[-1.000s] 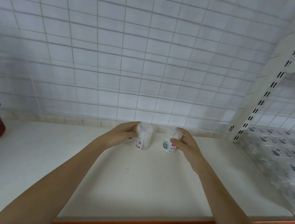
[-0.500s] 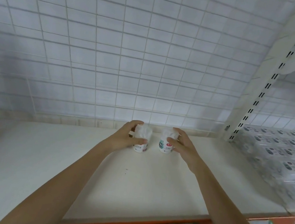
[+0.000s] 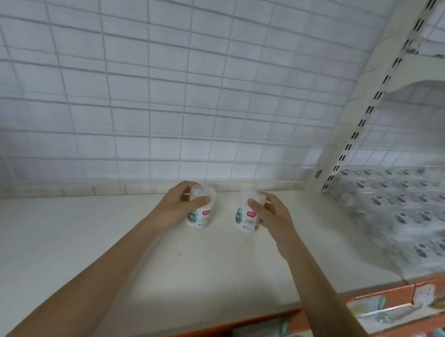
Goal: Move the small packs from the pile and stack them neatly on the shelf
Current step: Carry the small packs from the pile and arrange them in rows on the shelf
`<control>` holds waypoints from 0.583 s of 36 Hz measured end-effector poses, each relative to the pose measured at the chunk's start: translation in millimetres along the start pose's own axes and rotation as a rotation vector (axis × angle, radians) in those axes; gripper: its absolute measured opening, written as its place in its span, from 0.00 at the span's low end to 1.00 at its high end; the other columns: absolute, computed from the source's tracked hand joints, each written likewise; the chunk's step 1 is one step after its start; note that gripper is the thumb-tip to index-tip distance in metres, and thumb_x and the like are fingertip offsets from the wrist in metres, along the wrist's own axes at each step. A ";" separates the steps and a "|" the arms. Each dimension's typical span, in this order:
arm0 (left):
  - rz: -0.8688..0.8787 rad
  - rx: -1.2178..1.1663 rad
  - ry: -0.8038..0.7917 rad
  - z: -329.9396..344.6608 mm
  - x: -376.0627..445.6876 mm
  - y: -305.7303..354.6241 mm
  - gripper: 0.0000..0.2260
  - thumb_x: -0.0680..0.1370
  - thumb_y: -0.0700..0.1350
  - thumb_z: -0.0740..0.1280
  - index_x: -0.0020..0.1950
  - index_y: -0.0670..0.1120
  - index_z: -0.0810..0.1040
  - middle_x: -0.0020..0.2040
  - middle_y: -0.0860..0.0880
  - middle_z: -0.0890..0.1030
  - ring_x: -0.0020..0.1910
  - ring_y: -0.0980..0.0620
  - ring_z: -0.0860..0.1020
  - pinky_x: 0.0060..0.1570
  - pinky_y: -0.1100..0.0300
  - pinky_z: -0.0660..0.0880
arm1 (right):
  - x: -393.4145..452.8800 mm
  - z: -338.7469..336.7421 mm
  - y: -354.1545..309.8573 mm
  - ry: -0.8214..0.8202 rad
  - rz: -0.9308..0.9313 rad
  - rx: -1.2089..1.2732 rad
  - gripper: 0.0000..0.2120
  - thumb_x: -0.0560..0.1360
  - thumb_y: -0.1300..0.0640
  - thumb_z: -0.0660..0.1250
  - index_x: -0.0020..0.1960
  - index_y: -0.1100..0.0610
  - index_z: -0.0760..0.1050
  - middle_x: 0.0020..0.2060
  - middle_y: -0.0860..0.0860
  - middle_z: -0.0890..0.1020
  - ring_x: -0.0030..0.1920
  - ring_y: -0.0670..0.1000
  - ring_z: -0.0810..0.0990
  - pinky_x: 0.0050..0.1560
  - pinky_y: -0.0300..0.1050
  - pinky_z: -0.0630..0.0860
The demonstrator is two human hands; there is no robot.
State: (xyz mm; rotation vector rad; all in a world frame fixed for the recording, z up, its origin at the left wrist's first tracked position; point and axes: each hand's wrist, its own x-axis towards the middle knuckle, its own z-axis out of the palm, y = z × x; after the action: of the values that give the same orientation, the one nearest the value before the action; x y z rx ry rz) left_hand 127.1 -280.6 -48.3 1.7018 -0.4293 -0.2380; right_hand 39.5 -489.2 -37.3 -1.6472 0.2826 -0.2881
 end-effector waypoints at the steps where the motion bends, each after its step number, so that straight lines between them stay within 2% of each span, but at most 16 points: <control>1: 0.005 -0.022 -0.021 5.2 0.6 3.4 0.08 0.73 0.48 0.71 0.49 0.50 0.75 0.47 0.54 0.80 0.45 0.59 0.79 0.38 0.71 0.72 | -2.7 -7.1 -1.1 0.019 0.006 -0.008 0.16 0.72 0.54 0.70 0.58 0.55 0.72 0.51 0.54 0.80 0.51 0.52 0.80 0.53 0.50 0.76; 5: 0.038 -0.088 -0.128 39.5 -1.4 23.0 0.18 0.67 0.56 0.73 0.51 0.48 0.77 0.47 0.50 0.82 0.45 0.55 0.81 0.42 0.64 0.74 | -20.0 -44.7 -7.0 0.083 0.003 -0.053 0.13 0.73 0.52 0.69 0.56 0.54 0.74 0.51 0.52 0.81 0.53 0.52 0.80 0.54 0.51 0.78; 8: 0.057 -0.096 -0.208 79.3 -2.6 38.7 0.10 0.72 0.51 0.70 0.51 0.49 0.77 0.47 0.50 0.82 0.47 0.52 0.81 0.46 0.60 0.75 | -41.9 -79.5 -13.6 0.139 -0.016 -0.061 0.08 0.74 0.53 0.68 0.52 0.52 0.74 0.48 0.51 0.81 0.51 0.52 0.80 0.50 0.47 0.78; 11: 0.074 -0.095 -0.293 127.1 -4.9 56.1 0.10 0.73 0.50 0.69 0.52 0.49 0.77 0.48 0.50 0.82 0.47 0.52 0.81 0.46 0.61 0.75 | -69.7 -118.7 -17.9 0.197 -0.035 -0.051 0.08 0.75 0.55 0.66 0.53 0.55 0.76 0.47 0.53 0.82 0.49 0.52 0.81 0.50 0.48 0.78; 15: 0.070 -0.127 -0.382 199.4 -12.7 74.6 0.11 0.74 0.48 0.68 0.54 0.45 0.76 0.47 0.50 0.81 0.45 0.54 0.79 0.42 0.63 0.73 | -108.7 -176.3 -12.4 0.269 -0.043 0.009 0.06 0.78 0.58 0.62 0.52 0.58 0.76 0.40 0.50 0.82 0.43 0.49 0.82 0.40 0.38 0.77; 18: 0.064 -0.136 -0.447 255.0 -22.0 81.7 0.07 0.75 0.47 0.67 0.50 0.47 0.76 0.44 0.51 0.80 0.43 0.54 0.79 0.41 0.64 0.73 | -136.6 -219.8 -2.0 0.335 -0.032 0.057 0.06 0.78 0.58 0.60 0.52 0.57 0.75 0.33 0.45 0.81 0.36 0.44 0.80 0.35 0.34 0.75; 21: 0.056 -0.136 -0.510 309.5 -34.2 86.5 0.04 0.74 0.48 0.68 0.45 0.49 0.76 0.41 0.52 0.80 0.40 0.55 0.78 0.41 0.62 0.73 | -164.8 -262.6 6.9 0.414 -0.008 0.064 0.08 0.78 0.56 0.61 0.53 0.57 0.75 0.37 0.47 0.82 0.37 0.42 0.81 0.36 0.34 0.75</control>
State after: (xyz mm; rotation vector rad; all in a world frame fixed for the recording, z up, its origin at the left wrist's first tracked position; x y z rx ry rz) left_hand -38.2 -557.0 -21.2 1.4834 -0.8153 -0.6516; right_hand -207.0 -676.8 -23.3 -1.5163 0.5716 -0.6397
